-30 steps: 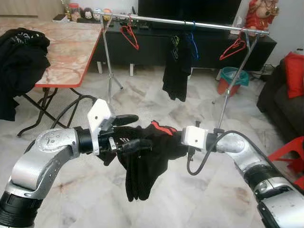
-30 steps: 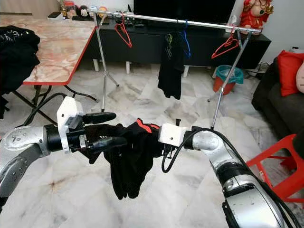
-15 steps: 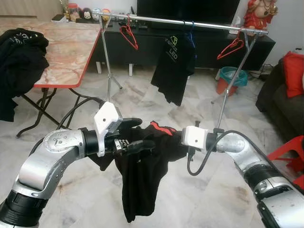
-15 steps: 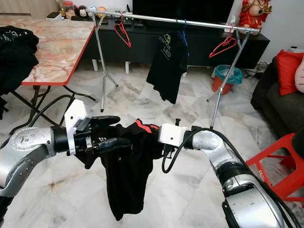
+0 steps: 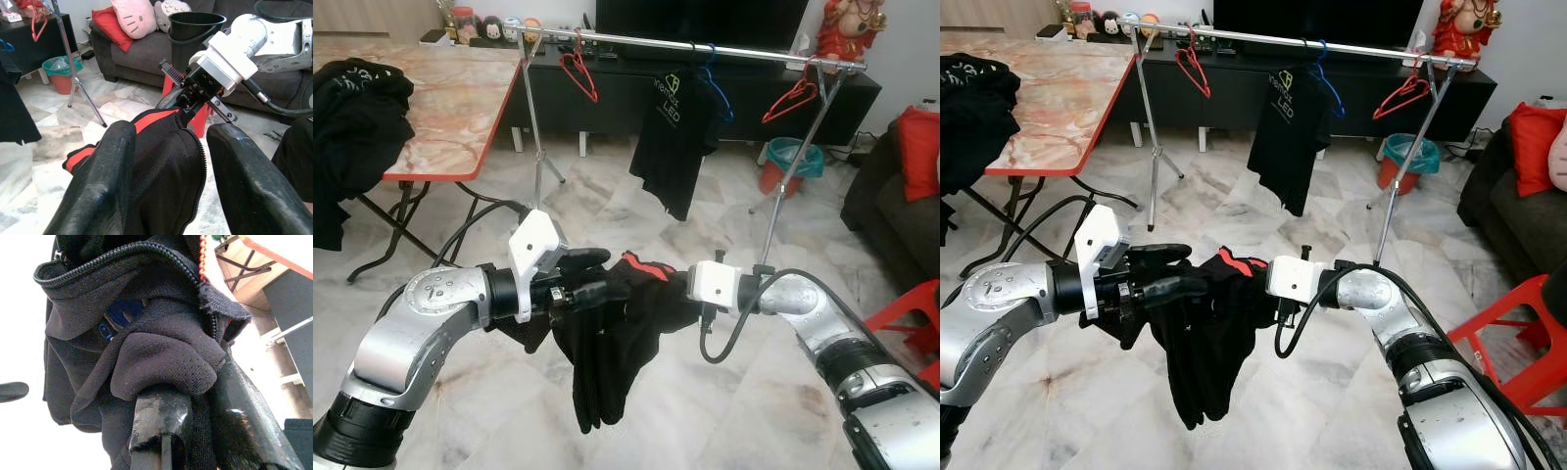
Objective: Hang hanger
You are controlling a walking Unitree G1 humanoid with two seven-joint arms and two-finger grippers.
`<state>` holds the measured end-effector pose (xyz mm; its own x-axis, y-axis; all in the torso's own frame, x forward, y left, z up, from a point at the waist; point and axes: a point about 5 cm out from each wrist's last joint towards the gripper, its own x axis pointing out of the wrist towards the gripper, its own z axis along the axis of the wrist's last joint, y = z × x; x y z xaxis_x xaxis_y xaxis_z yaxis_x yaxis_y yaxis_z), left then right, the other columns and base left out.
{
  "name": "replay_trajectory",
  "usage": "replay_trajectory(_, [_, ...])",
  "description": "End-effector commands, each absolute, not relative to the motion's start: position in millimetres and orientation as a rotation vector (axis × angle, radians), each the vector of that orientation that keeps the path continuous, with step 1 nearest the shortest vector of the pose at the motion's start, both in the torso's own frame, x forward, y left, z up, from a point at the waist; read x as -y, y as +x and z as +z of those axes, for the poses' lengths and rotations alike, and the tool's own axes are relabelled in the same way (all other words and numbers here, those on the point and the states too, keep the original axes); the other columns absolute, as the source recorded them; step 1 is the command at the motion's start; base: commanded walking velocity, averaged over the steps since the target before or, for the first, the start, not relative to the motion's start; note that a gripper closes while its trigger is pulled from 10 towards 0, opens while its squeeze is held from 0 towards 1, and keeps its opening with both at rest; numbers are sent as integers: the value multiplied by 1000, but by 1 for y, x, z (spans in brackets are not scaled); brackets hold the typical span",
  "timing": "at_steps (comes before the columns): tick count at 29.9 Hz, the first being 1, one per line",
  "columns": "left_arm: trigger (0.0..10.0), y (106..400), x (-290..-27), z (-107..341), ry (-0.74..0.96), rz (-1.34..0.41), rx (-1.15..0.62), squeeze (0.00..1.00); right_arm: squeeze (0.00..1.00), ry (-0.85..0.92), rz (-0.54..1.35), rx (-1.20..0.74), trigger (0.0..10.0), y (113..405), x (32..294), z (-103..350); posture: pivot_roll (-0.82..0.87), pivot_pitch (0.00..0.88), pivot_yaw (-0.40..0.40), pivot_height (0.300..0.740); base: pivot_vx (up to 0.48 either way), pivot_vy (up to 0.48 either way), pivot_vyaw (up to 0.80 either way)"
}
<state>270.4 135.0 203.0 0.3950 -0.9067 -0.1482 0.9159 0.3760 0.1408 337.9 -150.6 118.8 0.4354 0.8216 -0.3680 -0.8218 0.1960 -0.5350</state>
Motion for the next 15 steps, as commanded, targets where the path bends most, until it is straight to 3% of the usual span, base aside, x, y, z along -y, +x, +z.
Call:
replay_trajectory(1, [0,274,-137,206,243,-1147,-47,0,0,-737,1124,55,0,344,151,132,106,0,-57,740,0,0,0])
replay_trajectory(15, [0,275,-140,201,287,-1129,-63,0,0,-736,1129,55,0,344,150,133,108,0,-58,740,0,0,0])
